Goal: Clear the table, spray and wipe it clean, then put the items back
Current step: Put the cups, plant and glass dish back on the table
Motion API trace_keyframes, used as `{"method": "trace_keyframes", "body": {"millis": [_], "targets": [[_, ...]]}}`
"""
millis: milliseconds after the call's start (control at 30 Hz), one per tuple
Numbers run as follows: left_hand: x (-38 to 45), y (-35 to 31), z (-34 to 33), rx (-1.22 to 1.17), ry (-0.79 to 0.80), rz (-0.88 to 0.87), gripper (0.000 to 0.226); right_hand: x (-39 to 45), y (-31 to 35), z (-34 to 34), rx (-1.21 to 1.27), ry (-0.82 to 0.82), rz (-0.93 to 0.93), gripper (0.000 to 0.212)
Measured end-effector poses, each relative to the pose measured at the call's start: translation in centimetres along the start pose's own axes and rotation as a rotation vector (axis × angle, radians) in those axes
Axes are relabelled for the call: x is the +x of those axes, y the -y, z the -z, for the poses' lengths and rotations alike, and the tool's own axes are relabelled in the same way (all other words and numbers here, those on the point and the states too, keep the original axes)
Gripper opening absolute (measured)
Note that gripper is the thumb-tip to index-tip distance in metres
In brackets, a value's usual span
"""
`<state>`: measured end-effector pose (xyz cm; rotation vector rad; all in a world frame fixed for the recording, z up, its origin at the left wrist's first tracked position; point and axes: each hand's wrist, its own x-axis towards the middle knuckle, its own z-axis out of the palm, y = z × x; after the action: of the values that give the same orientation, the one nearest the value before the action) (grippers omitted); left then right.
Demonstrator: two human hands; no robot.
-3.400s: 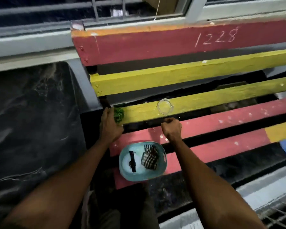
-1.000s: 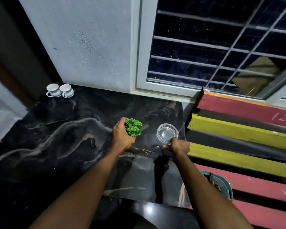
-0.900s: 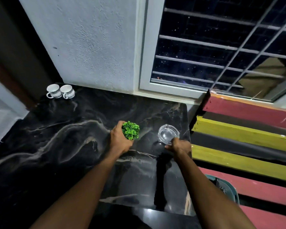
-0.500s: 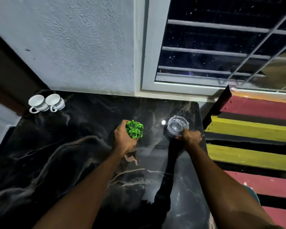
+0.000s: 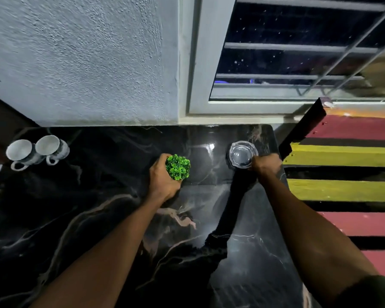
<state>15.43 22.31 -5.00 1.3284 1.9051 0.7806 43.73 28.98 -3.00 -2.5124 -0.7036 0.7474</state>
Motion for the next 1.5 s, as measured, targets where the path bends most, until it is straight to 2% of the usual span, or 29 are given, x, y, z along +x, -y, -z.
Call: {"method": "trace_keyframes", "body": {"millis": [500, 633, 733, 867, 1133, 1367, 1500], "targets": [[1.8, 1.4, 1.6, 0.001, 0.001, -0.033, 0.063, -0.2, -0.9, -1.5, -0.013, -0.026, 0.067, 0.047], [1.7, 1.8, 1.9, 0.004, -0.037, -0.021, 0.064, -4.1, -1.1, -2.6, -0.009, -0.132, 0.223, 0.044], [2.0, 2.4, 2.7, -0.006, -0.087, 0.009, 0.064, -7.8, -1.1, -4.4, 0.005, -0.103, 0.383, 0.038], [3.2, 3.4, 3.9, -0.006, -0.167, 0.052, 0.066, -11.4, -1.5, -7.0, 0.042, -0.019, 0.507, 0.04], [6.0, 2.5, 4.0, -0.07, -0.222, 0.085, 0.066, -15.4, -1.9, -9.4, 0.004, 0.151, 0.534, 0.039], [6.1, 1.7, 3.3, -0.098, -0.132, 0.091, 0.086, -15.8, -0.5, -10.4, -0.055, 0.216, 0.545, 0.044], [5.6, 2.0, 4.3, -0.119, -0.033, 0.131, 0.122, -16.8, -0.1, -11.3, -0.055, 0.204, 0.548, 0.039]]}}
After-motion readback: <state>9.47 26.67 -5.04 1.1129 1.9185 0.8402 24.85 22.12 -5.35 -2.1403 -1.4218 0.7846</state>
